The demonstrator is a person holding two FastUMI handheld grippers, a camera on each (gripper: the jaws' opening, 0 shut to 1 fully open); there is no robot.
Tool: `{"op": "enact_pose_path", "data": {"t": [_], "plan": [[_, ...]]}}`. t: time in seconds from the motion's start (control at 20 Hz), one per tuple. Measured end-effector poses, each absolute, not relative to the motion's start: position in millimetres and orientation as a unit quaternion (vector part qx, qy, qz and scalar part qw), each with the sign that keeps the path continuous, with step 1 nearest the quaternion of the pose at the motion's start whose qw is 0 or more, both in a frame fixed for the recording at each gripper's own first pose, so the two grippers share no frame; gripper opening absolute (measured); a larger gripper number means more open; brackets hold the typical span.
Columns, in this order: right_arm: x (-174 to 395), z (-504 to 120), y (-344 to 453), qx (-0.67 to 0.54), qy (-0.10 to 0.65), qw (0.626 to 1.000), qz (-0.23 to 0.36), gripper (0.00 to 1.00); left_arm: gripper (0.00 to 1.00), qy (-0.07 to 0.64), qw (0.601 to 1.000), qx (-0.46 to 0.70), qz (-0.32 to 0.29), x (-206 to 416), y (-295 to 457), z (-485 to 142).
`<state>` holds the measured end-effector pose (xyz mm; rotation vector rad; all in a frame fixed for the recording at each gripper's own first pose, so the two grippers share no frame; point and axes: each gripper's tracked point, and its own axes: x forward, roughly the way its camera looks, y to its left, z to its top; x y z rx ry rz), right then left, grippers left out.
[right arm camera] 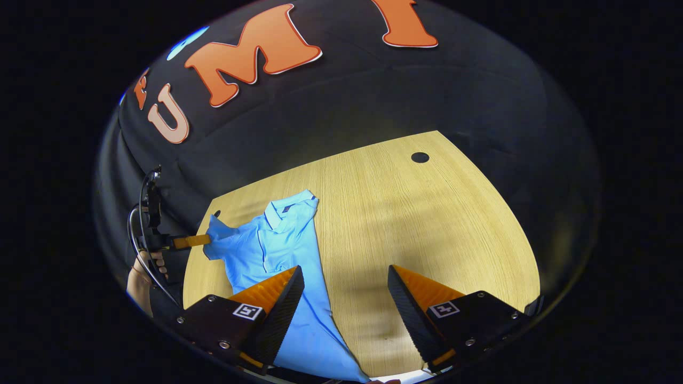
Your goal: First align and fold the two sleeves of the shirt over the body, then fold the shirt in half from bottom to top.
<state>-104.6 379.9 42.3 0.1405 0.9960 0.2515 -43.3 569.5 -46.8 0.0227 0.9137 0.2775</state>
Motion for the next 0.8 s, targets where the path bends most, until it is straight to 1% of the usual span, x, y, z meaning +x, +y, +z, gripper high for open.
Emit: {"op": "enact_pose_path", "data": {"t": [0.3, 0.6, 0.8], "plan": [[-110, 38, 371, 0.074, 0.480, 0.867, 0.111, 0.98, 0.04, 0.445, 0.889, 0.070, 0.081, -21, 511, -47], [-120, 28, 357, 0.081, 0.492, 0.861, 0.099, 0.97, 0.04, 0.467, 0.882, 0.053, 0.039, -7, 453, -82], [-126, 23, 351, 0.080, 0.500, 0.857, 0.093, 0.98, 0.04, 0.482, 0.875, 0.041, 0.028, -1, 424, -100]]}}
